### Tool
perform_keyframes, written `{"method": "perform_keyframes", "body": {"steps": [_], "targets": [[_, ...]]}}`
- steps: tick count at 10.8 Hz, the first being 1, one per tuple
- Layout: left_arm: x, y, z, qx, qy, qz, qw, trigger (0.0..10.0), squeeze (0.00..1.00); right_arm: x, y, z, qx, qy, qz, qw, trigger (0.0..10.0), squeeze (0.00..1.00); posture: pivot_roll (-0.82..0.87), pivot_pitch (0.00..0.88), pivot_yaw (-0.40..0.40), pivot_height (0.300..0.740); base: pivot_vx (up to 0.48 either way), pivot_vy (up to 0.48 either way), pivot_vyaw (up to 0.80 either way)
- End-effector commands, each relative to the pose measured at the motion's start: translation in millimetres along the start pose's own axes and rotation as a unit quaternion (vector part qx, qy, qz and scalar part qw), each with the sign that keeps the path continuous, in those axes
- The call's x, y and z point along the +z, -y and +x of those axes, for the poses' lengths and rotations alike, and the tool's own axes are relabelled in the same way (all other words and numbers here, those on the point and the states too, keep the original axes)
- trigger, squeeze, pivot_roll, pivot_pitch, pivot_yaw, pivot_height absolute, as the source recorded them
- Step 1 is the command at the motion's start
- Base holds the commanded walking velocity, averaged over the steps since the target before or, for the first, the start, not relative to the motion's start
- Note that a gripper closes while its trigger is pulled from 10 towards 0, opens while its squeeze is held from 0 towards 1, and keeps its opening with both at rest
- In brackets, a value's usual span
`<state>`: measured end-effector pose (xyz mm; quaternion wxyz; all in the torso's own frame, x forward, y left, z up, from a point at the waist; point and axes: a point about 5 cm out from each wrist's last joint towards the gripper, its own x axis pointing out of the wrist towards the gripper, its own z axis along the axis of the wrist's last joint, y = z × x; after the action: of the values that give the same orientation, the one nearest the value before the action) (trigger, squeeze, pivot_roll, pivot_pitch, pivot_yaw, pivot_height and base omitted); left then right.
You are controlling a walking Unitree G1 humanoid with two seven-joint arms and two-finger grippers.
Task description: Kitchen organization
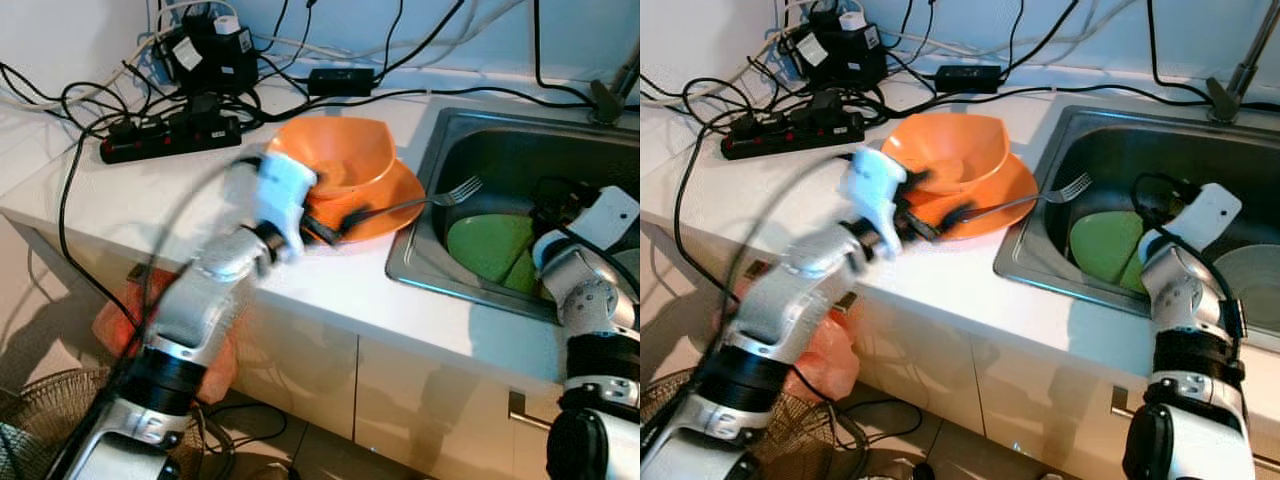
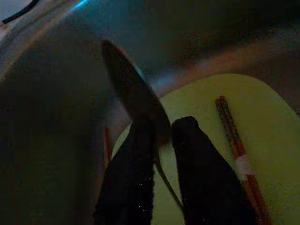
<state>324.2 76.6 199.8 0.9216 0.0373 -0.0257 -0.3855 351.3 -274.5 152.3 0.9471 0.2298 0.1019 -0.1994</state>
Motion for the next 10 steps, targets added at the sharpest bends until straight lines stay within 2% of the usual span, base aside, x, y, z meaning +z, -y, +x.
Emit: {"method": "perform_keyframes", "body": {"steps": [1, 3, 5, 7, 9, 10], "targets": [[0.2, -0.5, -1.3, -0.009, -0.006, 0.005, 1.000, 10.0, 0.00, 4.3, -3.6, 1.5, 0.006, -0.004, -0.009, 1.000, 10.0, 1.00, 0.11, 0.088, 0.110, 0.740, 0.000, 0.000, 0.00], [-2.5, 1.6, -4.1, -0.025, -0.012, 0.007, 1.000, 10.0, 0.00, 8.4, -1.2, 2.5, 0.005, -0.003, -0.027, 1.000, 10.0, 1.00, 0.10, 0.088, 0.113, 0.740, 0.000, 0.000, 0.00], [-2.4, 0.3, -5.4, -0.028, -0.014, 0.011, 0.999, 10.0, 0.00, 14.3, -10.9, -1.8, 0.024, 0.008, -0.039, 0.999, 10.0, 1.00, 0.10, 0.090, 0.114, 0.740, 0.000, 0.000, 0.00], [-0.3, -3.1, -7.5, -0.024, -0.013, 0.014, 1.000, 10.0, 0.00, 15.4, -49.4, -16.3, 0.127, -0.005, -0.006, 0.992, 10.0, 1.00, 0.10, 0.092, 0.113, 0.740, 0.000, 0.000, 0.00], [2.8, -6.2, -8.5, -0.018, -0.007, 0.007, 1.000, 10.0, 0.00, 6.7, -70.4, -26.4, 0.183, -0.033, 0.016, 0.982, 10.0, 1.00, 0.10, 0.094, 0.109, 0.740, 0.000, 0.000, 0.00], [2.9, -7.3, -9.1, -0.016, -0.008, 0.007, 1.000, 10.0, 0.00, 5.1, -75.2, -29.6, 0.200, -0.040, 0.022, 0.979, 10.0, 1.00, 0.10, 0.095, 0.107, 0.740, 0.000, 0.000, 0.00]]}}
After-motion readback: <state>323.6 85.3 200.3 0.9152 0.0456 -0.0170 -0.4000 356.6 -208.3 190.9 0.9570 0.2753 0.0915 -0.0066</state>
